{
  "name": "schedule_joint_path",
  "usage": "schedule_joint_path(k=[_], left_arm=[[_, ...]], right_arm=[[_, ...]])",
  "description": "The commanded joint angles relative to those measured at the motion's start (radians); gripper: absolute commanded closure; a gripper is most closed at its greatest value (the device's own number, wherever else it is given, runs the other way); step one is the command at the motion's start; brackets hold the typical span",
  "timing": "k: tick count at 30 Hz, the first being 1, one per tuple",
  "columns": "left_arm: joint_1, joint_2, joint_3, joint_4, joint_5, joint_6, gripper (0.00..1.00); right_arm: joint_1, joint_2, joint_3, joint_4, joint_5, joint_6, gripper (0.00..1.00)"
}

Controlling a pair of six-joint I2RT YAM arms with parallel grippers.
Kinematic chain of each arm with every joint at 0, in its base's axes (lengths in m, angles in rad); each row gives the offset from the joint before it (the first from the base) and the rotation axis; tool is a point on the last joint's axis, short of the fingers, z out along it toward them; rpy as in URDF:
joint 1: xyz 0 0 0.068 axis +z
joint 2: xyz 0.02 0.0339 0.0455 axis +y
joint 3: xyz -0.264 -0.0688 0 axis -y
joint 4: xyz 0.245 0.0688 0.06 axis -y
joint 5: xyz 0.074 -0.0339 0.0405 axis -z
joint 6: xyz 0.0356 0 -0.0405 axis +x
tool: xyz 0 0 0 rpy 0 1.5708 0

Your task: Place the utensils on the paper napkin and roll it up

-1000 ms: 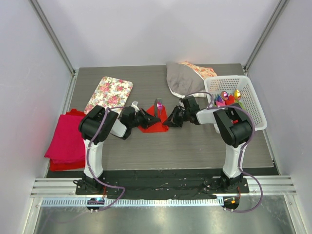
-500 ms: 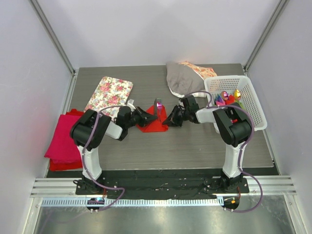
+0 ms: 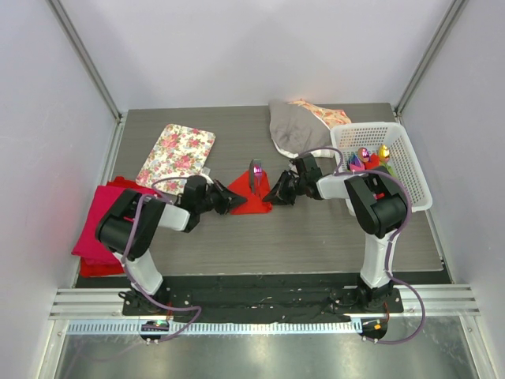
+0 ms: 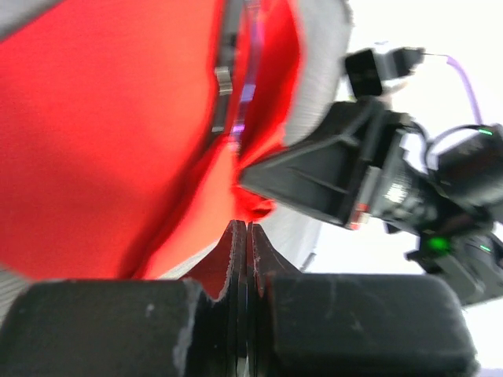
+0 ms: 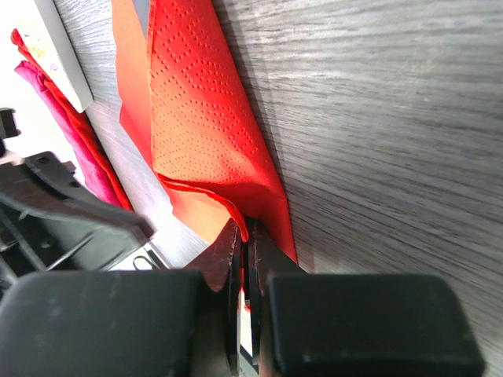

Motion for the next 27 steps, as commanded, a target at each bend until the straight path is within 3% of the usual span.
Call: schedule_joint_path(k=[1,27], left_arm=[[0.01,-0.001,0.034,-0.14,-0.029,0.045,1.0],[0.006,0.051,0.13,-0.351,-0.082,0.096,1.0]], right_arm=[[0.005,-0.011,0.017,-0.027,0.043,-0.021,0.97],[0.025,-0.08,0.068,-0.047,0.002,0.02,0.96]])
